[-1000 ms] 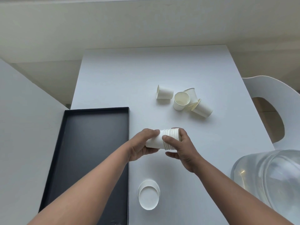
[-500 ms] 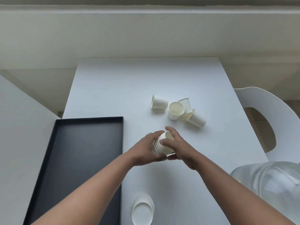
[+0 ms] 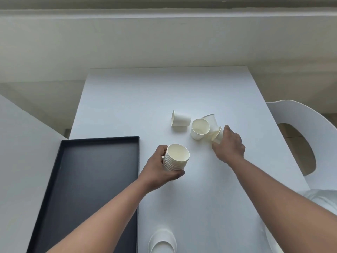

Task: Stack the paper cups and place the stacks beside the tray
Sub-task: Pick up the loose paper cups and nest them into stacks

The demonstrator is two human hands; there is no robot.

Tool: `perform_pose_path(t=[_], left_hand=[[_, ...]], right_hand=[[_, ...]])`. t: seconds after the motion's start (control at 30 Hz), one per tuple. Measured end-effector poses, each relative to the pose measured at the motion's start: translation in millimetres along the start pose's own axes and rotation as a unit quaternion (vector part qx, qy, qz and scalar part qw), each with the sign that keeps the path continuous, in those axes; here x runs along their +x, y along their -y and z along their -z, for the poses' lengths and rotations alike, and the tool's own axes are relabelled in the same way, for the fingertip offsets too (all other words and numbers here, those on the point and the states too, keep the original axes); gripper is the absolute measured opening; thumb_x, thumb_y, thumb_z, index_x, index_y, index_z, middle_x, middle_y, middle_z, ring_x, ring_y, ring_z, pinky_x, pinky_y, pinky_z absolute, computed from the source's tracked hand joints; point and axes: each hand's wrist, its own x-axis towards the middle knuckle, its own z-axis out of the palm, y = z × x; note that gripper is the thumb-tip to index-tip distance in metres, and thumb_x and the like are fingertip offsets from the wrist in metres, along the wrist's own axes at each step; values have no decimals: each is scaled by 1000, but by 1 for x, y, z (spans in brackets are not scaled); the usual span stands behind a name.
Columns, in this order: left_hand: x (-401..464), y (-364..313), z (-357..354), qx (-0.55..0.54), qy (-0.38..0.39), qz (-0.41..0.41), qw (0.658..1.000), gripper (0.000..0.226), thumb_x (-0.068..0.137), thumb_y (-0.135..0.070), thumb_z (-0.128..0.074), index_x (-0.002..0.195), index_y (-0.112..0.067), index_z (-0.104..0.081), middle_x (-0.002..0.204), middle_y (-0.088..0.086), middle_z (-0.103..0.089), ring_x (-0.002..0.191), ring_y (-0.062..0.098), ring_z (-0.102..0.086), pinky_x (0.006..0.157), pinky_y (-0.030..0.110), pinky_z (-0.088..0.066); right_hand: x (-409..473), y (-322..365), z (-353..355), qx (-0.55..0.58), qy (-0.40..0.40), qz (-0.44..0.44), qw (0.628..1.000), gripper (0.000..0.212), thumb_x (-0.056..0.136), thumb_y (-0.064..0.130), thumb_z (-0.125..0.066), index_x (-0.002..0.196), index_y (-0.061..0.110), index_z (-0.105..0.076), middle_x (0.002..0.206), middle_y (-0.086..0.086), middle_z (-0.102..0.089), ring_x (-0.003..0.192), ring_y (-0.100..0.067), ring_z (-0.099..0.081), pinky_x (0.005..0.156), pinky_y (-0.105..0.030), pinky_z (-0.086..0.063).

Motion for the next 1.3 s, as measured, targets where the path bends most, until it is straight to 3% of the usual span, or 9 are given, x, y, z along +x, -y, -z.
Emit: perform_pose_path(t=[0.2,0.33,0.53,0.6,0.73,0.83,1.03,1.2,1.3], left_hand=[[1,7,-3,-7,-18,-6,1000,75,66,-41,-94,119,-49,-42,118,-14,-64,97,-4,-63,75,16,-56],[1,5,-4,-20,-36,-37,998,82,64,-42,-96,124,-55,-43,120,-21,-62,103,-4,-62,86,25,-58],[-1,-5,-3,-103,-129,-60,984,82,57,-51,-98,119,-59,-43,110,-30,-64,100,2,-66,80,29,-62],[-1,-11,-2,-144,-161,-65,974,93,55,-54,-98,127,-61,-39,114,-31,-63,101,1,-68,79,26,-62],[-5,-15,-3,-182,-159,-62,969,99,54,-54,-99,134,-59,-41,116,-36,-63,99,0,-71,75,19,-58],[-10,-9,-10,-190,-142,-42,970,94,51,-52,-101,127,-56,-46,110,-32,-67,98,1,-72,75,23,-60],[-15,7,-10,-191,-99,12,977,90,48,-46,-105,116,-49,-46,115,-3,-69,93,8,-74,70,23,-60],[-15,15,-5,-167,-107,15,980,87,50,-39,-105,114,-48,-46,109,1,-70,85,10,-75,68,28,-62],[-17,21,-4,-161,-124,17,979,87,51,-40,-104,114,-48,-45,114,0,-66,86,9,-74,73,31,-65]], right_hand=[[-22,-2,-14,5,19,-35,999,72,88,40,-68,148,18,-33,140,-9,-44,125,-35,-47,91,-44,-43],[-53,2,-26,131,38,-66,988,70,74,39,-74,135,20,-45,134,-3,-40,123,-31,-46,84,-39,-47],[-98,4,-44,249,91,55,963,73,64,29,-70,132,34,-44,126,11,-44,118,-20,-46,94,-41,-48],[-106,7,-46,266,111,89,954,69,64,27,-68,126,42,-43,120,11,-52,110,-21,-53,88,-41,-53],[-117,19,-46,311,122,167,928,61,70,25,-72,116,50,-42,110,23,-55,98,-6,-57,72,-22,-51],[-123,30,-43,331,116,193,916,59,72,30,-75,119,48,-44,113,23,-56,100,-4,-58,75,-22,-52],[-124,37,-39,301,110,234,918,61,74,37,-79,126,37,-47,118,19,-56,105,-5,-57,84,-29,-53],[-115,28,-27,261,73,310,911,73,74,64,-75,135,33,-49,138,19,-50,127,-2,-47,102,-15,-39],[-83,25,-13,235,-22,259,937,77,85,71,-53,148,26,-47,157,2,-39,145,-17,-32,118,-36,-31]])
